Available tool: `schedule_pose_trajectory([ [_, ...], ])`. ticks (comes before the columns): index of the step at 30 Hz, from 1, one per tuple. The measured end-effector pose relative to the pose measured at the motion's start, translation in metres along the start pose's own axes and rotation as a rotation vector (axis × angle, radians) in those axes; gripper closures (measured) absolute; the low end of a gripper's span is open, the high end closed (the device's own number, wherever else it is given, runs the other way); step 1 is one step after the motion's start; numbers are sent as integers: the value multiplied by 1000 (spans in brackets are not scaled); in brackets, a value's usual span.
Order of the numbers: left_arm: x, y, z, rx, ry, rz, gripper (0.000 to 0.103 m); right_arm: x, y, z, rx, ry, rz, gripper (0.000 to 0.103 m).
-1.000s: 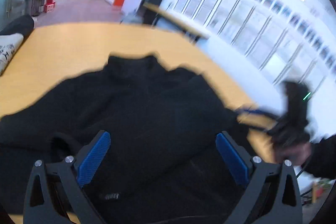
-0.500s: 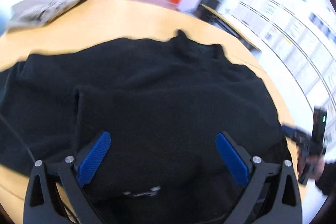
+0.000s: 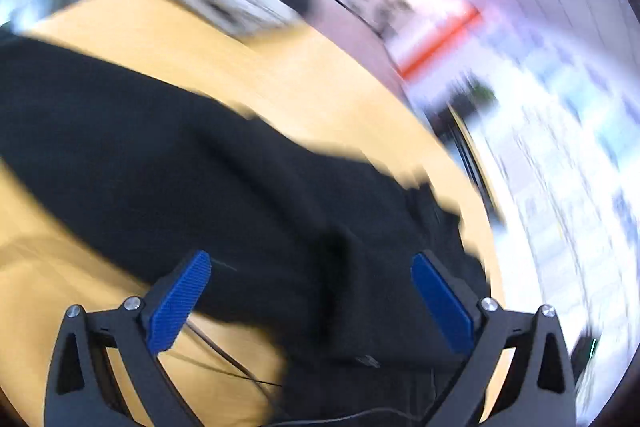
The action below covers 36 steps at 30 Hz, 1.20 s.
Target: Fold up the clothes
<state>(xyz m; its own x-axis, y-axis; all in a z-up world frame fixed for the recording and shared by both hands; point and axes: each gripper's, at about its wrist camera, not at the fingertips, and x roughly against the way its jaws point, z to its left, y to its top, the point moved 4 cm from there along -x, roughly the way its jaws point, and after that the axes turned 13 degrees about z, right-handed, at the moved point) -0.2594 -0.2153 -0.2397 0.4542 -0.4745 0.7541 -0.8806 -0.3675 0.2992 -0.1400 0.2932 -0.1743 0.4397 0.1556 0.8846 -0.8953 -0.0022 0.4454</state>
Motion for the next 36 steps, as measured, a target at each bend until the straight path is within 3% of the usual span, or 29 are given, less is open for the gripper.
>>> schedule_pose_trajectory([
  [3, 37, 30, 70, 192, 124, -50, 0, 3, -1, 39, 44, 25, 7, 17],
  [7, 63, 62, 168, 428, 292, -66, 0, -23, -9, 102, 82, 88, 72, 17],
  [10, 68, 80, 223, 534, 315, -69, 0, -41, -18, 151, 106, 140, 120, 18],
  [13, 76, 101, 245, 525, 334, -111, 0, -54, -23, 197, 163, 175, 140, 18],
  [19, 69, 118, 248, 427, 303, -136, 2, -66, -38, 240, 192, 204, 189, 18],
  [20, 71, 119, 251, 414, 272, -154, 25, -67, -39, 243, 188, 205, 193, 18],
  [21, 72, 118, 258, 413, 229, -152, 58, -67, -40, 245, 185, 205, 196, 18],
  [22, 73, 119, 266, 423, 210, -143, 72, -68, -40, 246, 183, 205, 199, 18],
  [23, 74, 119, 274, 433, 193, -134, 78, -68, -41, 247, 183, 203, 202, 18],
  [30, 86, 122, 268, 377, 108, -171, 90, -66, -48, 240, 181, 196, 216, 18],
  [33, 119, 115, 237, 348, 45, -234, 91, -61, -51, 232, 178, 201, 206, 18],
  [36, 164, 99, 181, 281, -36, -312, 91, -51, -54, 220, 163, 213, 188, 18],
])
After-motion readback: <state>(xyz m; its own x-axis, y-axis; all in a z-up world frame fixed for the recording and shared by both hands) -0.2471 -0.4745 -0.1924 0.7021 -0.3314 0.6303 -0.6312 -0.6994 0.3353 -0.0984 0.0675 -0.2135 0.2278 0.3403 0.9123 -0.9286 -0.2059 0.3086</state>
